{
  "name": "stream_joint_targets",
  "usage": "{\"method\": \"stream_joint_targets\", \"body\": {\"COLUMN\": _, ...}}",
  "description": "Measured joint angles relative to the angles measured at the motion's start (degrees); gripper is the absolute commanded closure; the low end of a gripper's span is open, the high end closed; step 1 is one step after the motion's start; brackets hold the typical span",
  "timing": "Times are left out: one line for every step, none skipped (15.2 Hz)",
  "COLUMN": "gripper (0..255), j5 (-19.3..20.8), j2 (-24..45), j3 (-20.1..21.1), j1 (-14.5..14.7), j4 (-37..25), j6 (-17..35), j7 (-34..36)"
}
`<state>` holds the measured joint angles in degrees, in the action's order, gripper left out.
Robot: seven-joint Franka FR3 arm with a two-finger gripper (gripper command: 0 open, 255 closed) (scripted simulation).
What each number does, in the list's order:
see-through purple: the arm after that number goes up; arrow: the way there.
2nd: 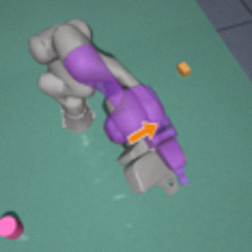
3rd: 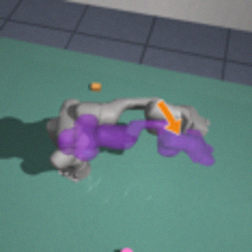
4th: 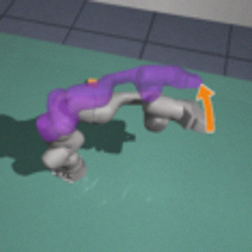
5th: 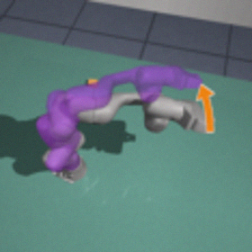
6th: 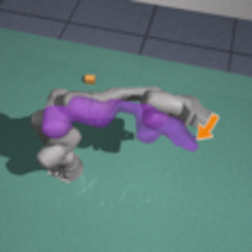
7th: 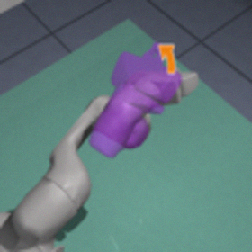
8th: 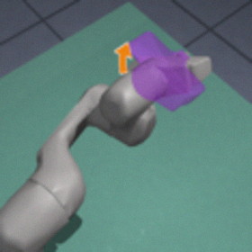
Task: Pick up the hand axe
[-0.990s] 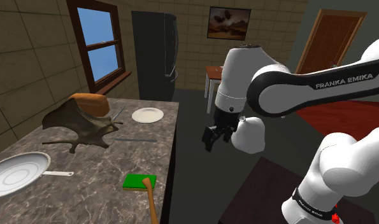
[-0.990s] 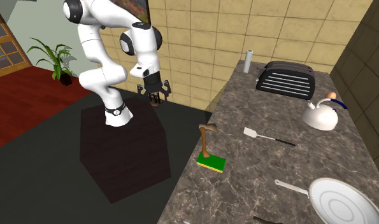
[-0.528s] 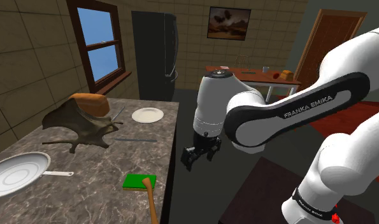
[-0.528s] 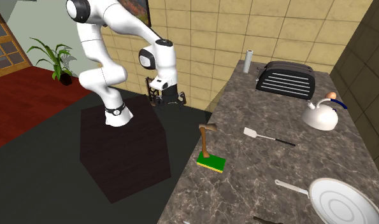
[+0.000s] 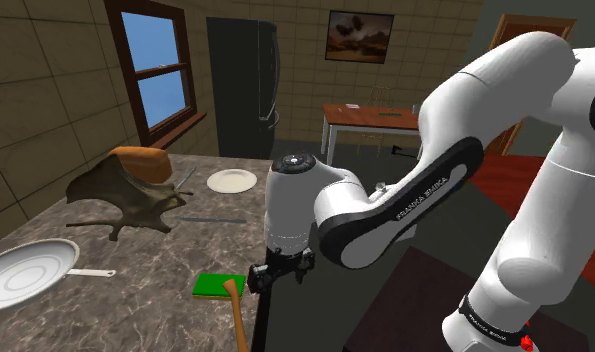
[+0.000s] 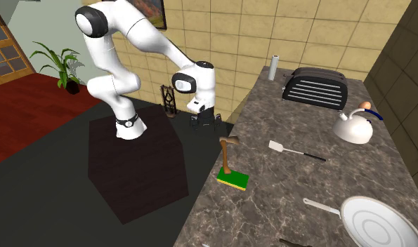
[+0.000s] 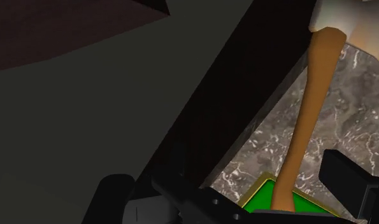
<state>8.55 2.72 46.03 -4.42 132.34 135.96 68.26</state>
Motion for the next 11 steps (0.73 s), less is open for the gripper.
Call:
{"method": "stream_joint_targets", "body": {"gripper": 0, "j5": 3.8, "j2": 3.5, "j3": -0.2, "j1": 0.6, "j4": -2.1, "j6": -0.1, "j7": 3.7}}
{"method": "stream_joint_targets", "body": {"gripper": 0, "j5": 7.0, "j2": 6.4, "j3": -0.7, "j1": 1.8, "j4": -3.5, "j6": 0.1, "j7": 7.1}}
{"method": "stream_joint_targets", "body": {"gripper": 0, "j5": 10.4, "j2": 9.7, "j3": -1.6, "j1": 3.3, "j4": -5.2, "j6": 0.3, "j7": 10.6}}
{"method": "stream_joint_targets", "body": {"gripper": 0, "j5": 13.3, "j2": 12.8, "j3": -2.7, "j1": 5.1, "j4": -7.2, "j6": 0.0, "j7": 13.7}}
{"method": "stream_joint_targets", "body": {"gripper": 0, "j5": 15.8, "j2": 15.7, "j3": -3.9, "j1": 7.0, "j4": -9.5, "j6": -0.5, "j7": 16.5}}
{"method": "stream_joint_targets", "body": {"gripper": 0, "j5": 17.8, "j2": 18.1, "j3": -5.1, "j1": 8.6, "j4": -11.3, "j6": -0.7, "j7": 18.6}}
{"method": "stream_joint_targets", "body": {"gripper": 0, "j5": 19.6, "j2": 20.7, "j3": -6.4, "j1": 10.2, "j4": -13.4, "j6": -0.9, "j7": 20.4}}
{"method": "stream_joint_targets", "body": {"gripper": 0, "j5": 21.6, "j2": 23.5, "j3": -7.8, "j1": 12.2, "j4": -15.7, "j6": -1.1, "j7": 22.5}}
{"method": "stream_joint_targets", "body": {"gripper": 0, "j5": 22.7, "j2": 25.6, "j3": -8.9, "j1": 13.7, "j4": -17.6, "j6": -1.4, "j7": 24.0}}
{"method": "stream_joint_targets", "body": {"gripper": 0, "j5": 23.6, "j2": 26.9, "j3": -9.6, "j1": 14.5, "j4": -18.5, "j6": -1.3, "j7": 24.9}}
{"method": "stream_joint_targets", "body": {"gripper": 0, "j5": 24.4, "j2": 28.1, "j3": -10.3, "j1": 15.3, "j4": -19.2, "j6": -1.0, "j7": 25.7}}
